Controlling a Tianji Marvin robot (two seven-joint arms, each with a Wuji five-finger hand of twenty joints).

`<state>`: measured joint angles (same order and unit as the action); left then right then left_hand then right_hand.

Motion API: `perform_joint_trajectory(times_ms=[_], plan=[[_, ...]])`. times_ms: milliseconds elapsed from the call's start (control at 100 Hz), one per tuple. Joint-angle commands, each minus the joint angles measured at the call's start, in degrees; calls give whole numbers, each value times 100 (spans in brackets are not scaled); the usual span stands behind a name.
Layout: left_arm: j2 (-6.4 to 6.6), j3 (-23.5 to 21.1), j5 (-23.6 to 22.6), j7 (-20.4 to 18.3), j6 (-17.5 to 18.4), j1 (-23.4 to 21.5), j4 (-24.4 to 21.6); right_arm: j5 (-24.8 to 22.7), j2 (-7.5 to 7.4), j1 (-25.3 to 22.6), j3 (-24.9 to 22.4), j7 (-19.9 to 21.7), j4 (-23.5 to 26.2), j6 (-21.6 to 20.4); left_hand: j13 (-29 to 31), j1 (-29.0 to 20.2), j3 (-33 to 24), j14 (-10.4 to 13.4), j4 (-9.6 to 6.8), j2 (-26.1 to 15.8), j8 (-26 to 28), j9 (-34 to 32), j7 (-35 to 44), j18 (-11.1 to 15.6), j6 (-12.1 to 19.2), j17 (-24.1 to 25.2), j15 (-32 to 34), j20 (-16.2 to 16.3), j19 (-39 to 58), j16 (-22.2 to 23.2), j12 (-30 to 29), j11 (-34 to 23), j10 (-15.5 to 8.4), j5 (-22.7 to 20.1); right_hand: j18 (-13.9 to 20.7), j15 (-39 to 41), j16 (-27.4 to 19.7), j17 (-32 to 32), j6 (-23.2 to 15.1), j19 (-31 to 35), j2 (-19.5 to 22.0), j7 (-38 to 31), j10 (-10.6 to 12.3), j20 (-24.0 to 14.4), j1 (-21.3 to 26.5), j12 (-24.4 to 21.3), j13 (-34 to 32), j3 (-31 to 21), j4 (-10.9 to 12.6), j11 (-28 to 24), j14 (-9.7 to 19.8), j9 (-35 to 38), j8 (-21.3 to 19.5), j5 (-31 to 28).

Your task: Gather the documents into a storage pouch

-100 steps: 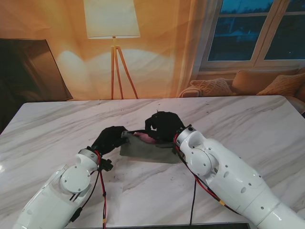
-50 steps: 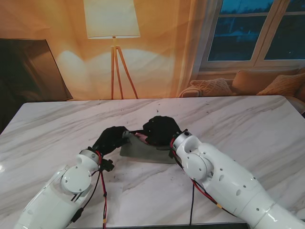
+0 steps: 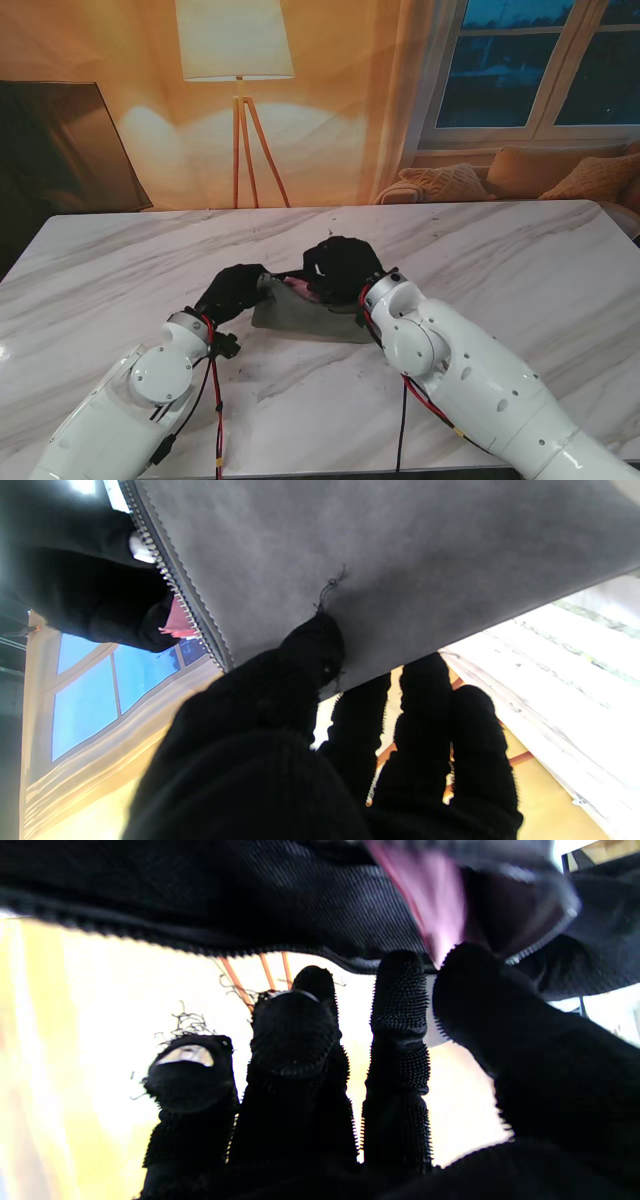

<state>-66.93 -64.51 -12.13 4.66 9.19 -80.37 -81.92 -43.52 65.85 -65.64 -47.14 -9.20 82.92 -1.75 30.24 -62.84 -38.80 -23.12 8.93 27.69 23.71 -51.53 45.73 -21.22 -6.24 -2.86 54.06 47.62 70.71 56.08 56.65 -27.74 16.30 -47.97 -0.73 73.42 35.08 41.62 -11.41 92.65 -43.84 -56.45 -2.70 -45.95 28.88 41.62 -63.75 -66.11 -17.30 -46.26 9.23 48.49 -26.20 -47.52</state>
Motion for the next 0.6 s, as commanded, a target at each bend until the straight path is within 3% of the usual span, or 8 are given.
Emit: perform_joint_trajectory(times_ms=[0, 270, 380, 540, 550, 590], plan=[[-48, 26, 53, -96, -59, 32, 48, 28, 19, -65, -19, -18, 119, 49, 184, -245, -157, -113, 145, -190, 241, -134, 500, 378, 409, 4, 127, -66, 46, 1, 109, -44, -37, -360, 145, 197, 13, 30, -44, 252, -108, 33, 47, 85, 157, 97, -125, -222, -52, -109, 183, -118, 118, 126], [-48, 45, 111, -128, -48, 46, 50, 165, 85, 1, 146, -119, 12, 50, 199, -246, -122, -131, 140, -204, 238, -170, 480, 380, 399, -13, 173, -49, 65, -7, 104, -60, -19, -350, 137, 291, 16, 149, -317, 339, -40, -95, 44, 99, 468, 286, -256, -375, 18, -92, 202, 163, 316, -245], [-46, 40, 122, -139, -9, 50, 59, 200, 112, 65, 252, -147, -68, 56, 217, -239, -118, -136, 137, -201, 234, -202, 469, 381, 395, -34, 205, -39, 76, -23, 104, -95, -166, -341, 143, 308, 15, 181, -325, 353, -4, -141, 37, 106, 533, 311, -289, -382, 36, -90, 210, 218, 342, -326], [-54, 44, 171, -133, 28, 46, 68, 280, 153, 140, 379, -178, -177, 88, 229, -159, -78, -158, 153, -227, 222, -231, 456, 380, 376, -54, 255, -26, 89, -32, 100, -122, -138, -300, 140, 403, 27, 210, -359, 418, 274, -297, 29, 114, 871, 371, -343, -283, 68, -55, 208, 356, 408, -539], [-55, 44, 179, -133, 27, 45, 65, 281, 154, 144, 386, -178, -184, 87, 230, -156, -78, -164, 152, -226, 221, -228, 456, 381, 369, -55, 260, -24, 90, -32, 91, -111, -50, -295, 145, 419, 31, 224, -367, 430, 295, -310, 32, 112, 890, 376, -356, -274, 69, -56, 214, 369, 407, -552], [-59, 42, 214, -134, 22, 36, 50, 282, 160, 163, 414, -186, -216, 86, 235, -149, -78, -183, 148, -221, 215, -249, 453, 381, 353, -59, 280, -19, 94, -32, 101, -139, -127, -282, 160, 491, 53, 281, -389, 492, 332, -375, 29, 101, 962, 410, -407, -259, 79, -85, 220, 420, 387, -627]])
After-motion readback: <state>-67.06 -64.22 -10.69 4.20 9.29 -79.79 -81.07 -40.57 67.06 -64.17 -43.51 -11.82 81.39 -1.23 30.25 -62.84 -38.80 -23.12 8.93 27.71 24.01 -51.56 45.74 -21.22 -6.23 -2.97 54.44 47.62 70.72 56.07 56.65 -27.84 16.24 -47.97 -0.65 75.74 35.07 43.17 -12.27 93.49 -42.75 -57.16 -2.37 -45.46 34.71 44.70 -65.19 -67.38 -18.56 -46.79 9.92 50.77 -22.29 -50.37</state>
